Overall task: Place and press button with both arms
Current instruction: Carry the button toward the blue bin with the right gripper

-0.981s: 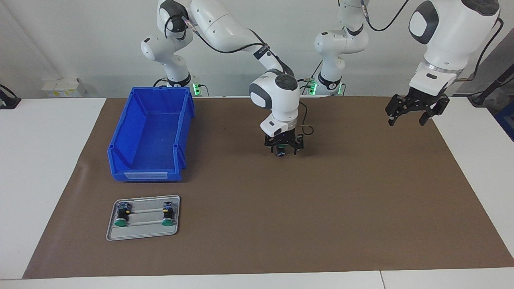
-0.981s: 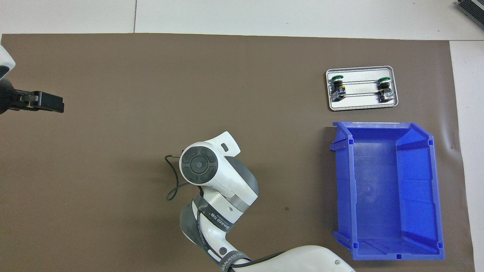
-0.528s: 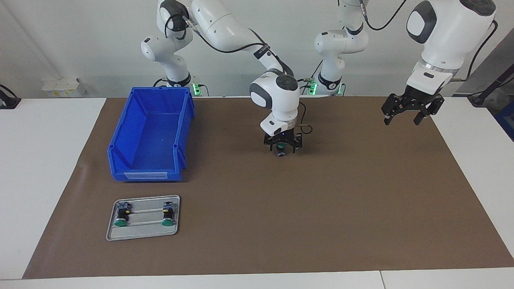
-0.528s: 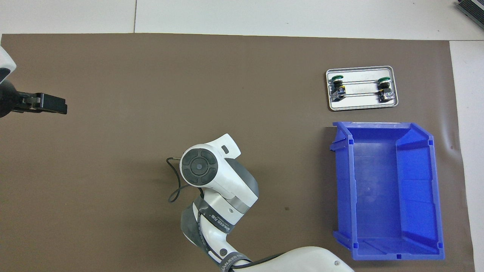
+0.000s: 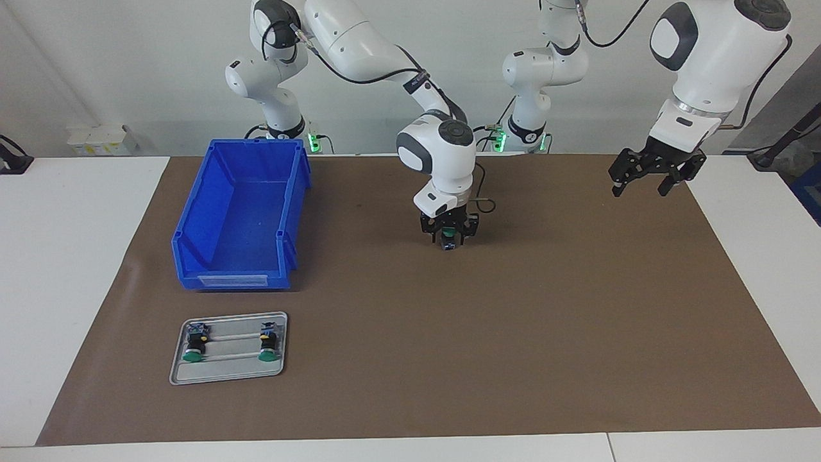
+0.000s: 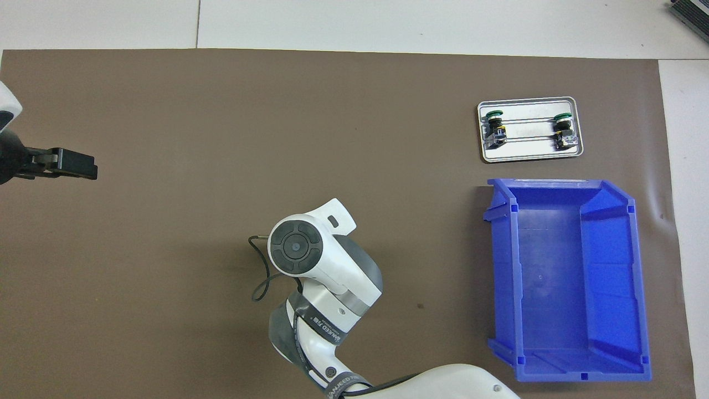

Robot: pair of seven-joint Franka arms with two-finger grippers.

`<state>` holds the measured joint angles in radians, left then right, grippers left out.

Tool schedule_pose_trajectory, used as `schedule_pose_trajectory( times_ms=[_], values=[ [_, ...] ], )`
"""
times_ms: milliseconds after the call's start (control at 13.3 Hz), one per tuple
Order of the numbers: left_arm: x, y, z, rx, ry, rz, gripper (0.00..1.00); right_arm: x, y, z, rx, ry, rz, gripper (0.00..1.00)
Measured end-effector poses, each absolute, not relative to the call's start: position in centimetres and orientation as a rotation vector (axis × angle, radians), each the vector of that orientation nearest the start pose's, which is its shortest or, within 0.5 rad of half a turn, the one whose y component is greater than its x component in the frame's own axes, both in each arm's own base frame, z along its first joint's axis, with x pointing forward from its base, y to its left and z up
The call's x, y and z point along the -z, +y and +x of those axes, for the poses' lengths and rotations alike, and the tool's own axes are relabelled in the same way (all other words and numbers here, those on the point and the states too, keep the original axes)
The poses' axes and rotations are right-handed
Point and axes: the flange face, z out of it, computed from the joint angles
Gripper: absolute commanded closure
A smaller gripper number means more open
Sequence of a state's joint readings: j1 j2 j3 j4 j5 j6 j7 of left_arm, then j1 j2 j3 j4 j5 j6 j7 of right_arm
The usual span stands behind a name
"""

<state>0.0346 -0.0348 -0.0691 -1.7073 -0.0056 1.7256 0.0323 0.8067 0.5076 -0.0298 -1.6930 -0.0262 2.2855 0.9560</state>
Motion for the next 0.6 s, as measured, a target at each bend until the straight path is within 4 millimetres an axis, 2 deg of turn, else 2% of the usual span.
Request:
schedule_pose_trajectory(
  times_ms=[453,603],
  values=[
    [-59.4,-2.0,55.2,0.076,0.104,-3.142,0.0,-31.3,47.3,48.6,0.119,0.176,-3.103,1.0],
    [-59.4,-2.0,55.1,0.075,0.104,-3.142,0.0,-32.7,45.6,49.9,0.116,0.178,-3.11,1.0]
  ],
)
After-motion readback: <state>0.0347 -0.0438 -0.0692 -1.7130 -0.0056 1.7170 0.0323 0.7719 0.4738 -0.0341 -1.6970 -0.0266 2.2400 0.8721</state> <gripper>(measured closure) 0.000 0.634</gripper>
